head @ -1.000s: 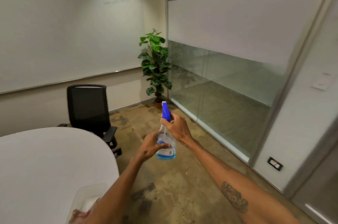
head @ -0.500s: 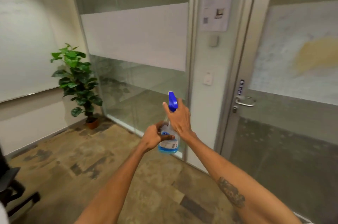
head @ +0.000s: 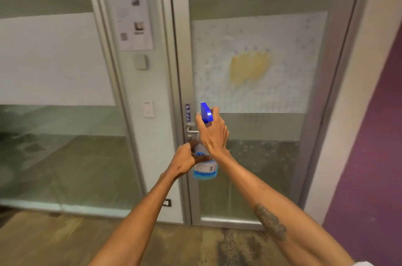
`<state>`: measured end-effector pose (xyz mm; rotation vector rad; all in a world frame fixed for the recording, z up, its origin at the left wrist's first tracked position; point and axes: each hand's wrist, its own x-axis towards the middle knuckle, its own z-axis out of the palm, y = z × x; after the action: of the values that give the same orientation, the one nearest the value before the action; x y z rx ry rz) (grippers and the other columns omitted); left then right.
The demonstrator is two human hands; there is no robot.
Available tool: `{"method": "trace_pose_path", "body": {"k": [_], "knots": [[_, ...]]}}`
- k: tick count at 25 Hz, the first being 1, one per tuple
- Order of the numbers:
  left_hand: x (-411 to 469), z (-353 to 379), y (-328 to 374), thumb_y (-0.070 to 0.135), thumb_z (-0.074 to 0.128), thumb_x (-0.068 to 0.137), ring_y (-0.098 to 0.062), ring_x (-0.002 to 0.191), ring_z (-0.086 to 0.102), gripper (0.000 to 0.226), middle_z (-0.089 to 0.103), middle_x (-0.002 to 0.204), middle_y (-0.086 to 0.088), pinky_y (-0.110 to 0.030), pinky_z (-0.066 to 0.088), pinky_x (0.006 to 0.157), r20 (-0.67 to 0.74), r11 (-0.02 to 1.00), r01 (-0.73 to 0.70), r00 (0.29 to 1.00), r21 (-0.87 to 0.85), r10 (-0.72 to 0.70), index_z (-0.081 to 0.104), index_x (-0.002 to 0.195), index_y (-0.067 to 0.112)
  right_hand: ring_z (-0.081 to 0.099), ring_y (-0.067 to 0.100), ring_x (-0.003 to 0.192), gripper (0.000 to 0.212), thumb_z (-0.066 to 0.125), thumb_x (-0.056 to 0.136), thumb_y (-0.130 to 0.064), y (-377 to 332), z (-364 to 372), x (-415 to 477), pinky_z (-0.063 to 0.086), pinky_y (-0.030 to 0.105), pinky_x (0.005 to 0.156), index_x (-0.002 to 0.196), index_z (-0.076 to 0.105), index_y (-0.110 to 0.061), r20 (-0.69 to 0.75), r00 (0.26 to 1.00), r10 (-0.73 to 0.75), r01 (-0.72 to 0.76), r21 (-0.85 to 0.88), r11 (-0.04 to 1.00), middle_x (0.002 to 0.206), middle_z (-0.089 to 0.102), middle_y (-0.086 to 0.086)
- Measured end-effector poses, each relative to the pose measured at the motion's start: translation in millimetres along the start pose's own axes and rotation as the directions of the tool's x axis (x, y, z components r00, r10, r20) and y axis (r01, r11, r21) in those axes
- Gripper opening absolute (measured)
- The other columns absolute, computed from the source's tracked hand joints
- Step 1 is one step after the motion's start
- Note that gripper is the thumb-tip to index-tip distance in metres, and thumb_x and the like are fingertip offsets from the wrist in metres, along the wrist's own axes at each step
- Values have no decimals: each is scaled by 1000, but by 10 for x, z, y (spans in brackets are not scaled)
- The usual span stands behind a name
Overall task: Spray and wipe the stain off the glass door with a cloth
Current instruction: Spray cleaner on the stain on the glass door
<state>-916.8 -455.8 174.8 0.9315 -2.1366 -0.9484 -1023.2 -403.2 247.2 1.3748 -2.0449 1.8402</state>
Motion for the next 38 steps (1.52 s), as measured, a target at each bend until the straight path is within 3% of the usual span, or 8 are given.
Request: {"method": "trace_pose_path", "body": {"k": [6, 9, 13, 16, 21, 29, 31, 38], "knots": [[1280, 672, 373, 62, 78, 67, 12, 70, 68, 35, 71, 85, 18, -9, 47, 55, 94, 987, -162, 982, 5, 161, 60, 89, 41, 56, 22, 53, 30, 62, 91, -33, 635, -260, 1127, 40, 29, 52, 68, 49, -20, -120, 990, 76, -63, 105, 992, 52, 47, -1], [1963, 853, 523, 64, 75, 66, 5, 79, 69, 43, 73, 93, 14, -15, 53, 62, 124, 976, -218, 968, -17, 218, 62, 97, 36, 75, 25, 69, 22, 62, 93, -30, 841, -267, 1691, 53, 31, 60, 79, 60, -13, -145, 984, 99, -72, 179, 981, 62, 66, 10], [2774, 1097, 665, 59, 74, 68, -6, 80, 70, 47, 74, 96, 8, -16, 53, 63, 150, 955, -293, 943, -53, 298, 64, 100, 26, 74, 22, 61, 22, 59, 90, -29, 1082, -269, 2382, 55, 37, 62, 73, 56, -15, -289, 944, 158, -112, 167, 979, 52, 58, -2], [3189, 1284, 716, 62, 69, 67, -5, 75, 67, 49, 71, 94, 9, -16, 51, 61, 128, 940, -337, 931, -54, 341, 64, 100, 26, 72, 35, 69, 22, 57, 91, -27, 1226, -252, 2765, 57, 43, 64, 80, 59, -8, -345, 927, 147, -113, 118, 987, 65, 65, 13], [3822, 1560, 749, 63, 74, 64, -16, 89, 75, 63, 78, 105, 2, -32, 64, 77, 176, 943, -311, 928, -115, 328, 69, 111, 21, 70, 41, 82, 28, 61, 87, -35, 1539, -328, 3424, 60, 55, 74, 94, 59, -8, -200, 961, 191, -179, 78, 981, 85, 70, 17], [4545, 1836, 1171, 46, 81, 74, -7, 76, 64, 23, 71, 88, 15, -17, 46, 60, 157, 923, -373, 910, -88, 383, 61, 84, 38, 73, 37, 92, 29, 65, 90, -28, 1955, -581, 4292, 64, 48, 76, 98, 66, 1, -193, 956, 220, -171, 243, 955, 96, 72, 25], [4662, 1923, 1258, 49, 80, 71, -7, 76, 66, 25, 72, 87, 14, -18, 49, 59, 139, 925, -366, 915, -100, 378, 63, 85, 36, 73, 35, 91, 29, 66, 90, -26, 2017, -627, 4467, 64, 36, 68, 102, 67, 0, -159, 968, 197, -153, 251, 956, 98, 72, 23], [5043, 2029, 1280, 51, 79, 70, -20, 90, 73, 50, 76, 103, 2, -30, 62, 72, 145, 927, -356, 918, -117, 370, 71, 106, 17, 74, 22, 80, 27, 67, 86, -32, 2102, -634, 4777, 63, 48, 80, 94, 71, -6, -128, 968, 218, -187, 214, 959, 85, 76, 10]]}}
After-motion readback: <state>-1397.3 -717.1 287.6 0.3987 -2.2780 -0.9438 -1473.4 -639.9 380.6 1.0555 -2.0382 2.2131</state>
